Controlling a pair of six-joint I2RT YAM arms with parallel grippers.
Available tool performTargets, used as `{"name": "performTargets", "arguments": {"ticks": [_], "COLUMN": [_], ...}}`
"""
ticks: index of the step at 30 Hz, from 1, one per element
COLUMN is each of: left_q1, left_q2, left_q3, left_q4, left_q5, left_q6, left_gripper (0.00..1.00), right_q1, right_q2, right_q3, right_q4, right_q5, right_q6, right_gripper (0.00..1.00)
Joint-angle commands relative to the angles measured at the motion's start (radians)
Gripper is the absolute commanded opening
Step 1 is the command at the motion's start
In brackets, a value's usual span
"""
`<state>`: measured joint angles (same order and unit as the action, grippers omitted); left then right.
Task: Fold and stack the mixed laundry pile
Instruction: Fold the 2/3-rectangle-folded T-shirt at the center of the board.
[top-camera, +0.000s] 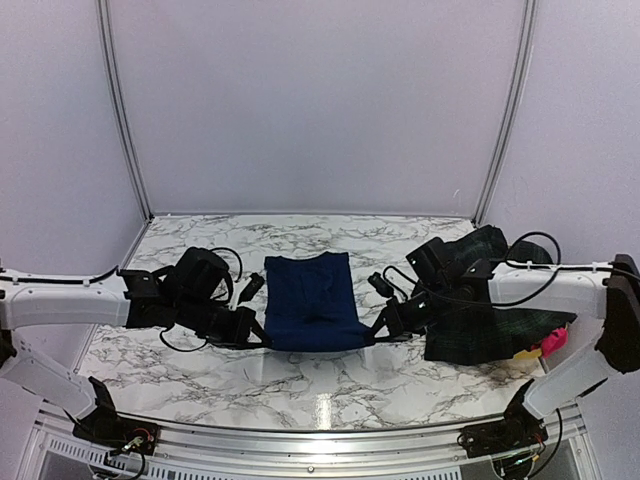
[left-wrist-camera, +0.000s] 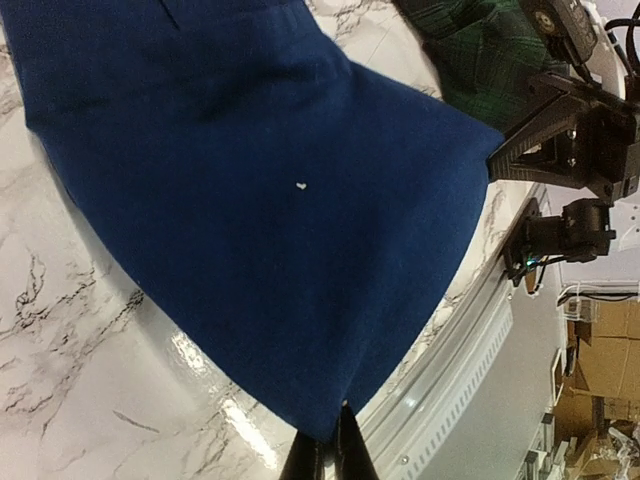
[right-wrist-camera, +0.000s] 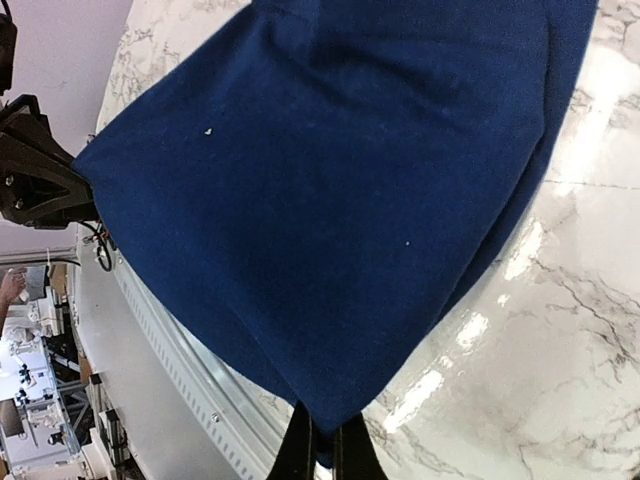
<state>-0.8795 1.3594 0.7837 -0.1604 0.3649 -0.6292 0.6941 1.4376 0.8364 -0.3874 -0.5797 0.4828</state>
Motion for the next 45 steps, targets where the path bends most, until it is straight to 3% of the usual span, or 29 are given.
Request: {"name": "performTargets", "arguments": {"ticks": [1, 12, 18, 22, 26, 31, 35, 45], "left_q1": [0.006, 0.282, 0.329, 0.331, 0.328, 0.318, 0.318, 0.369], "left_q2": [-0.056, 0.302, 0.593, 0.714, 0.674, 0.474, 0.336, 0.367], "left_q3": [0.086, 0.402, 0.6, 0.629, 0.528, 0.358, 0.309, 0.447], "left_q4": [-0.162, -0.202, -0.197, -0.186, -0.147, -0.125, -0.146, -0.205], "left_q5": [-0.057, -0.092, -0.086, -0.057, -0.032, -0.007, -0.008, -0.015], "left_q6": [-0.03, 0.133, 0.217, 0.23, 0.226, 0.24, 0.243, 0.261], "left_gripper": [0.0, 0.0, 0.0, 0.0, 0.0, 0.0, 0.0, 0.0], "right_q1": [-0.002, -0.176, -0.196, -0.196, -0.191, -0.161, -0.157, -0.197], "right_q2": [-0.05, 0.359, 0.651, 0.729, 0.683, 0.489, 0.366, 0.433], "right_q3": [0.119, 0.562, 0.761, 0.759, 0.627, 0.458, 0.39, 0.573], "right_q4": [-0.119, -0.168, -0.142, -0.116, -0.072, -0.076, -0.088, -0.196], "right_q5": [0.024, 0.054, 0.022, 0.022, 0.009, -0.006, -0.023, -0.007], "right_q6": [0.029, -0.158, -0.247, -0.251, -0.237, -0.228, -0.194, -0.259], "right_gripper": [0.0, 0.0, 0.0, 0.0, 0.0, 0.0, 0.0, 0.0]}}
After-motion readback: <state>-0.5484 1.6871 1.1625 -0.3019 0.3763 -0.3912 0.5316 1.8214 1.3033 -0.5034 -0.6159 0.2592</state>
